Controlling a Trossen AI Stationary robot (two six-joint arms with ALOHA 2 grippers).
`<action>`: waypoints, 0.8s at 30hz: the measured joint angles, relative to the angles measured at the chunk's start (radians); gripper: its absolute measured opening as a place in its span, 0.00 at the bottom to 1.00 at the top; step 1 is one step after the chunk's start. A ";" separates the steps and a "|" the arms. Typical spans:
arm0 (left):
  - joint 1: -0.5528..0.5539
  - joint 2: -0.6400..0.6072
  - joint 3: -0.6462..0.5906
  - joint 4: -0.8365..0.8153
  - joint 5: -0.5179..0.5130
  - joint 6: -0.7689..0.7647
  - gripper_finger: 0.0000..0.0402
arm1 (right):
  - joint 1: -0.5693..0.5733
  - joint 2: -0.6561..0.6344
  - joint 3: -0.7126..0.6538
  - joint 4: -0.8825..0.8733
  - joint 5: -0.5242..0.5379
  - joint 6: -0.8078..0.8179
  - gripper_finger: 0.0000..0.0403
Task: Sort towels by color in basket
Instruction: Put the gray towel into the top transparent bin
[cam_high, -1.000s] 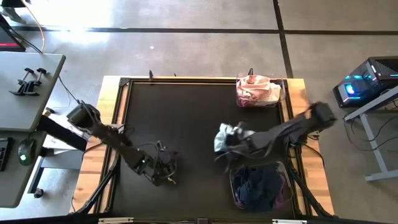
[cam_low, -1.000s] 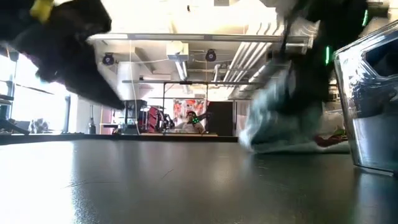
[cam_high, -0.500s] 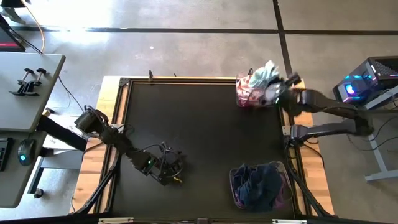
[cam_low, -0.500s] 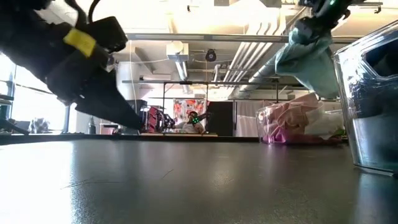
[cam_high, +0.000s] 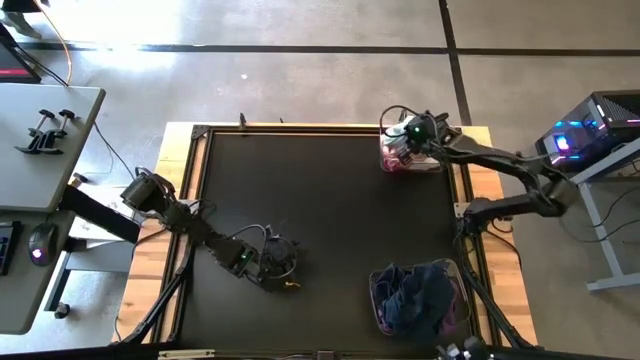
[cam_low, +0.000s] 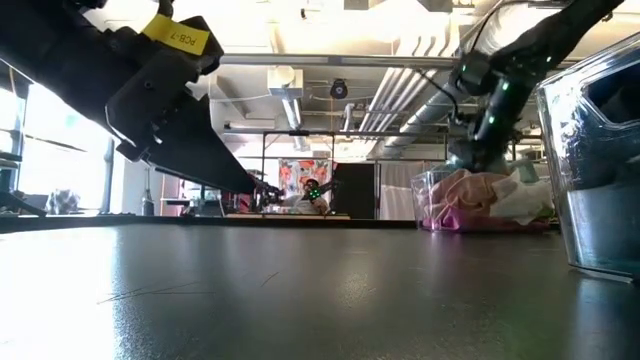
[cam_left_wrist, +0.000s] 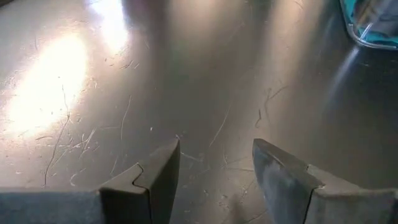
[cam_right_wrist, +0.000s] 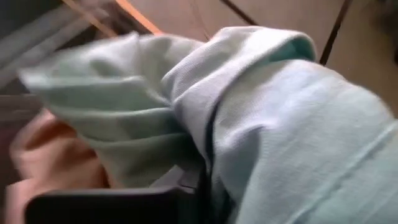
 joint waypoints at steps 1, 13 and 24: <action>-0.001 0.000 0.000 0.001 0.000 0.000 0.47 | -0.014 0.022 0.002 0.001 -0.006 0.001 0.16; 0.009 0.000 0.000 0.189 0.011 0.098 0.47 | -0.059 0.052 0.403 -0.591 -0.214 0.107 0.45; 0.083 0.000 0.001 0.270 0.011 0.193 0.47 | -0.059 0.050 0.570 -0.628 -0.129 0.149 0.35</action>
